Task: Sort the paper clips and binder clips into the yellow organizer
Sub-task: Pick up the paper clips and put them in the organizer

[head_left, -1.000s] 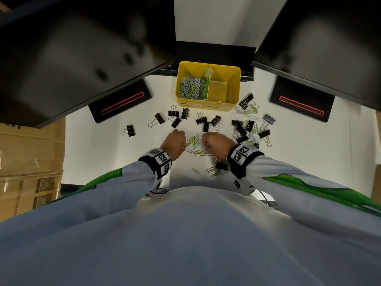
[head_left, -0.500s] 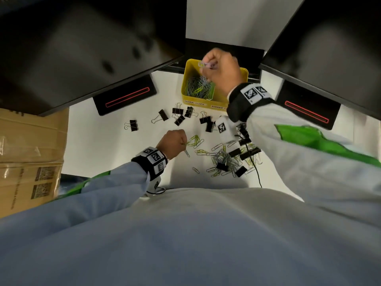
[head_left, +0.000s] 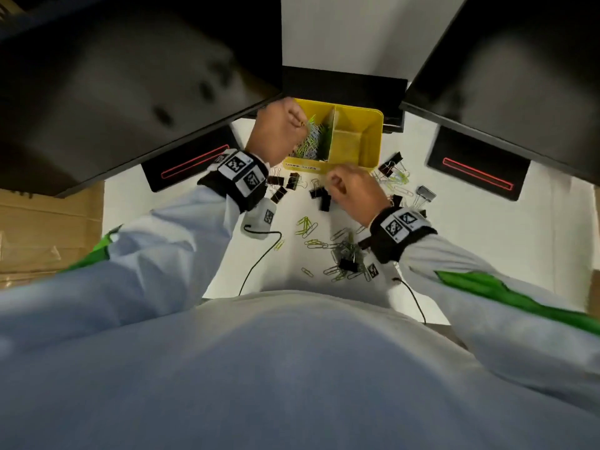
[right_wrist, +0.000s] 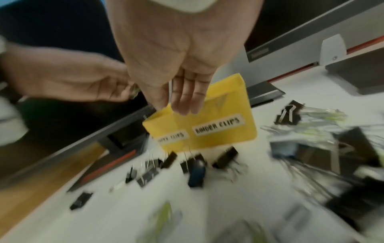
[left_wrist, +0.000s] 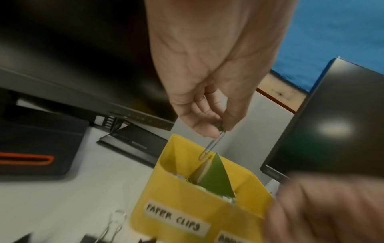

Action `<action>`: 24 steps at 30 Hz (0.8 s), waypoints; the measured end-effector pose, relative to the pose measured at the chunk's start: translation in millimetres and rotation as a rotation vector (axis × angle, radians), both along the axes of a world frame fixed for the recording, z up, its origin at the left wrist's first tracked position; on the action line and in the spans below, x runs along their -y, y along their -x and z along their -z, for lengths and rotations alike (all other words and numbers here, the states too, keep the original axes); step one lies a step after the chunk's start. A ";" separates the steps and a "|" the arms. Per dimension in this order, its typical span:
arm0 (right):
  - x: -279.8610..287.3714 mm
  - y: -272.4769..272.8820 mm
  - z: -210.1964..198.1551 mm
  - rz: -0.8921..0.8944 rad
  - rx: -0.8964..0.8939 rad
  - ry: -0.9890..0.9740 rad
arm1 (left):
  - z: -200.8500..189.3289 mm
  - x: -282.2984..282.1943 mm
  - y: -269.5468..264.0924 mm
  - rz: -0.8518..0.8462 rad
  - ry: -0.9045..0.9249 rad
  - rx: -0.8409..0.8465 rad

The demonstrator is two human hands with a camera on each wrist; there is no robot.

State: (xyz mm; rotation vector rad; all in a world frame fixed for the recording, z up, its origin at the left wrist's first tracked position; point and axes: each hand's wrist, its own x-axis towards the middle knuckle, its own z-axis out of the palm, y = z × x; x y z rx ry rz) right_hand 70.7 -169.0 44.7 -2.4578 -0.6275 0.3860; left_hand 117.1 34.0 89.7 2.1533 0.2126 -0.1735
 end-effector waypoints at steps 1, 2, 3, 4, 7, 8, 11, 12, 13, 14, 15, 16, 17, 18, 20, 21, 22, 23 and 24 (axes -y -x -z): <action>4.3 10.3 5.1 -0.052 -0.052 0.076 | -0.4 2.9 -8.8 -0.010 -0.002 0.012; 6.7 19.9 10.3 -0.106 -0.112 0.169 | 1.1 5.9 -16.2 -0.016 -0.025 0.017; 8.5 27.9 15.9 -0.162 -0.170 0.258 | 5.1 8.2 -22.1 -0.019 -0.063 0.016; 9.3 35.6 21.1 -0.214 -0.217 0.320 | 9.3 10.0 -25.3 -0.011 -0.109 0.004; 9.7 52.2 42.4 -0.366 -0.208 0.401 | 27.5 12.9 -20.6 0.063 -0.255 0.013; 9.1 55.7 49.7 -0.425 -0.182 0.424 | 30.8 13.9 -12.1 0.079 -0.299 0.046; 5.6 61.0 64.4 -0.535 -0.132 0.476 | 41.6 13.3 28.8 0.145 -0.343 0.105; 4.4 61.5 66.8 -0.545 -0.122 0.481 | 47.4 11.4 45.2 0.200 -0.362 0.058; 3.3 61.4 67.6 -0.545 -0.108 0.478 | 56.9 7.4 60.9 0.266 -0.397 -0.010; 1.4 61.0 67.7 -0.541 -0.099 0.471 | 66.2 2.6 76.9 0.335 -0.439 -0.091; -0.8 60.6 68.1 -0.539 -0.096 0.465 | 76.4 -3.4 91.5 0.390 -0.483 -0.180; -3.2 60.2 68.5 -0.544 -0.089 0.460 | 84.5 -8.2 105.7 0.421 -0.519 -0.267; -5.7 60.5 68.4 -0.552 -0.083 0.459 | 92.3 -11.0 118.0 0.440 -0.551 -0.342; -7.6 60.8 68.4 -0.562 -0.077 0.464 | 97.4 -11.9 129.2 0.468 -0.580 -0.392; -8.5 61.3 68.4 -0.574 -0.075 0.490 | 104.7 -9.8 144.5 0.524 -0.627 -0.412; -8.0 61.1 67.7 -0.575 -0.081 0.501 | 106.8 -8.2 148.7 0.540 -0.637 -0.394; -6.9 60.6 67.1 -0.571 -0.086 0.510 | 108.8 -6.6 151.0 0.560 -0.626 -0.380; -5.2 59.7 66.2 -0.565 -0.094 0.515 | 110.9 -5.5 151.4 0.593 -0.615 -0.370; -3.3 58.4 65.7 -0.559 -0.105 0.517 | 113.7 -5.5 151.0 0.632 -0.611 -0.366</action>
